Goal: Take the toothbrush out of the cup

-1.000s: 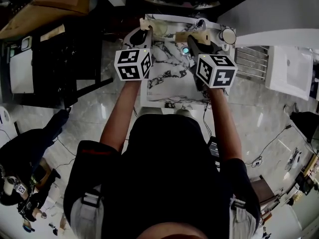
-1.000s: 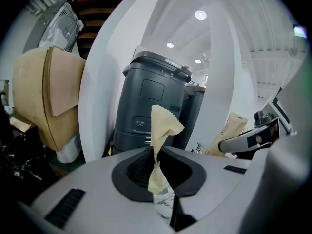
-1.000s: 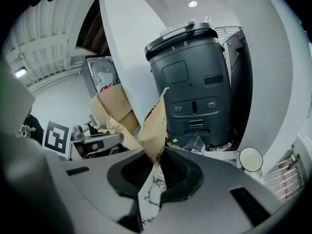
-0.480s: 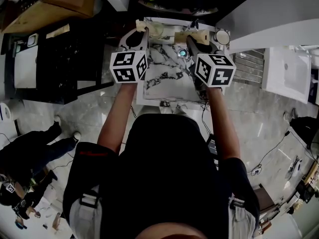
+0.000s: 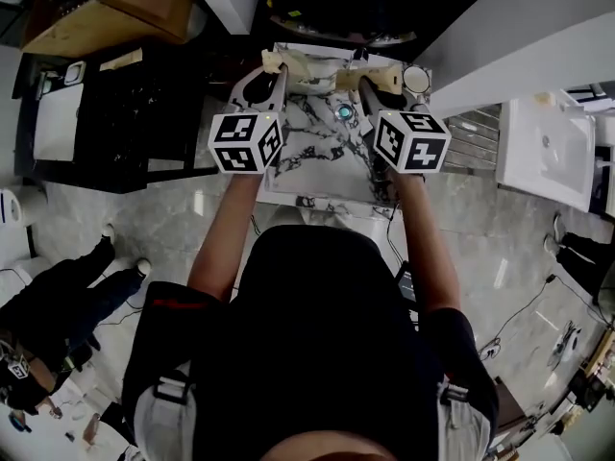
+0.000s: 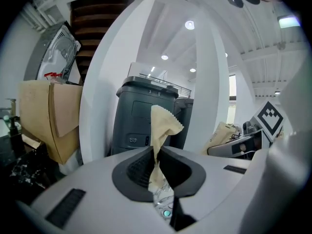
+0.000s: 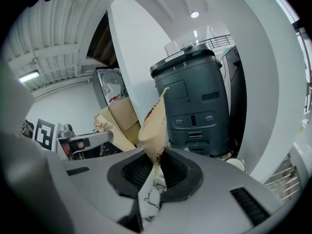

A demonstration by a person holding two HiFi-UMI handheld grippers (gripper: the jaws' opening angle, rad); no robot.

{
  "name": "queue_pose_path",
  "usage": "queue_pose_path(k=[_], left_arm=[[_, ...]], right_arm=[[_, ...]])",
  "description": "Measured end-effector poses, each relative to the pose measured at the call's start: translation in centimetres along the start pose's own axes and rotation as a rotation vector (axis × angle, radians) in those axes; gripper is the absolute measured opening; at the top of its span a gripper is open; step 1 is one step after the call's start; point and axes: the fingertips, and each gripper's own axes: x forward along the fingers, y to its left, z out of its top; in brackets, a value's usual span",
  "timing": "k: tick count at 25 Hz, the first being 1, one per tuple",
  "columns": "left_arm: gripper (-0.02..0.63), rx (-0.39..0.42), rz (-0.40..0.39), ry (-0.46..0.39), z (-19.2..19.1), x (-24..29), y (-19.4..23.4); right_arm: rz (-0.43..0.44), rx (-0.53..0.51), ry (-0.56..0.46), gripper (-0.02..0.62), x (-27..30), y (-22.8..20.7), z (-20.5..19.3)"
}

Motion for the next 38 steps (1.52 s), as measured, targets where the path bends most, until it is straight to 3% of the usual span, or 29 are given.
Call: queue_pose_path(k=[25,38], left_arm=[[0.040,-0.009,0.057,-0.060,-1.0,-5.3,-10.1],[0.040,-0.019,0.072,-0.069,-1.1,-7.4,-10.7]], right_arm=[[0.091,-0.083,-0.059,0.066,-7.8,-2.7,0.4],[0.109,-0.078,-0.075,0.066,-8.9,-2.2,0.5]])
